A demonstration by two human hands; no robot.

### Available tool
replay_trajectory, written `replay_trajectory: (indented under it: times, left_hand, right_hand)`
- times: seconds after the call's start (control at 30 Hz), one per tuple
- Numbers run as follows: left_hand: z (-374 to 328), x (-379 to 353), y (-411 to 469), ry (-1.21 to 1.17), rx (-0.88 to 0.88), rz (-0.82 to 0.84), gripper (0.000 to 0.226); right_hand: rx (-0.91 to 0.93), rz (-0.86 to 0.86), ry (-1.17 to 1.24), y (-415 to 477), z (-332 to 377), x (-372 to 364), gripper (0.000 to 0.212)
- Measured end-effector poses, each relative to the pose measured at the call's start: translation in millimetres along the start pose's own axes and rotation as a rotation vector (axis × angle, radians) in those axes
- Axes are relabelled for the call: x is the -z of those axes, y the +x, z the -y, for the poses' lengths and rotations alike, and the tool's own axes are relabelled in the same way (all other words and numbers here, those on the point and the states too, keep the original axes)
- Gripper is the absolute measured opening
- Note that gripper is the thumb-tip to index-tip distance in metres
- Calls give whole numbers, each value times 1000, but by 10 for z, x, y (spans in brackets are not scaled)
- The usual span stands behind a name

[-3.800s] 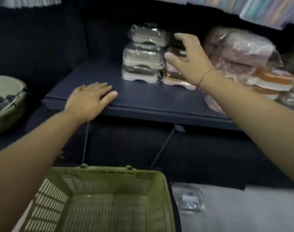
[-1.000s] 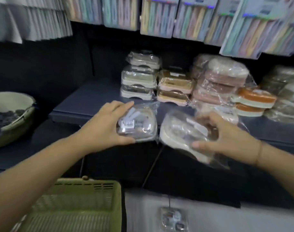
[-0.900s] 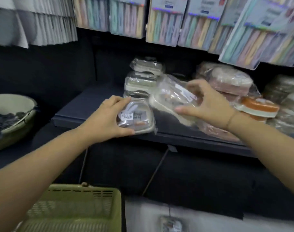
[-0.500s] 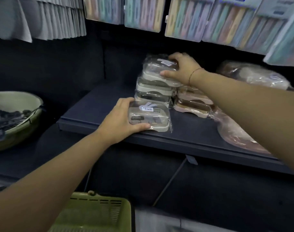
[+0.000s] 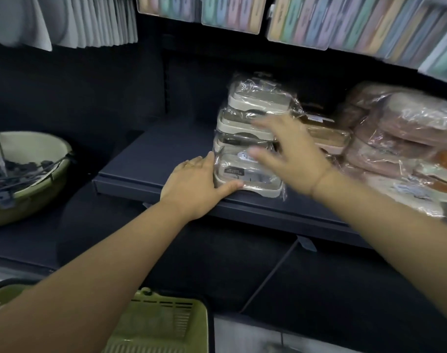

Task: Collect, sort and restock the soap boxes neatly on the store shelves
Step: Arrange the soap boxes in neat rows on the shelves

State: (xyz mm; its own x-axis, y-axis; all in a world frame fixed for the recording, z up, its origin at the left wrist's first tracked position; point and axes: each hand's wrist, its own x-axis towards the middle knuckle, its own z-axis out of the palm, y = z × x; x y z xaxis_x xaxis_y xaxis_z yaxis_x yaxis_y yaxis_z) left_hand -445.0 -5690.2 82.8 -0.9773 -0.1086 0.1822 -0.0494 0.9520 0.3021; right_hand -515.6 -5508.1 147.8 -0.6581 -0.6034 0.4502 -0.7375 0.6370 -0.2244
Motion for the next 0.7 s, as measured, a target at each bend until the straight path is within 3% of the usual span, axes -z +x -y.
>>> replay_trajectory:
  times: [0.1,0.43,0.57,0.7]
  left_hand:
    - [18,-21,16,30,-22,22,108]
    - [-8,-18,15,122,-4,50,92]
    - [-18,-19,7,124,-23,37,88]
    - [-16,-33,-22,84,4,-34,86]
  right_hand:
    - [-74,163,30,-353,-156,-168,64]
    - [-201,43,113,-109,-380,-421,59]
    - [-224,19,83,-215,-305,-389,67]
    - [-221,-192,292,-721,-59,-174,64]
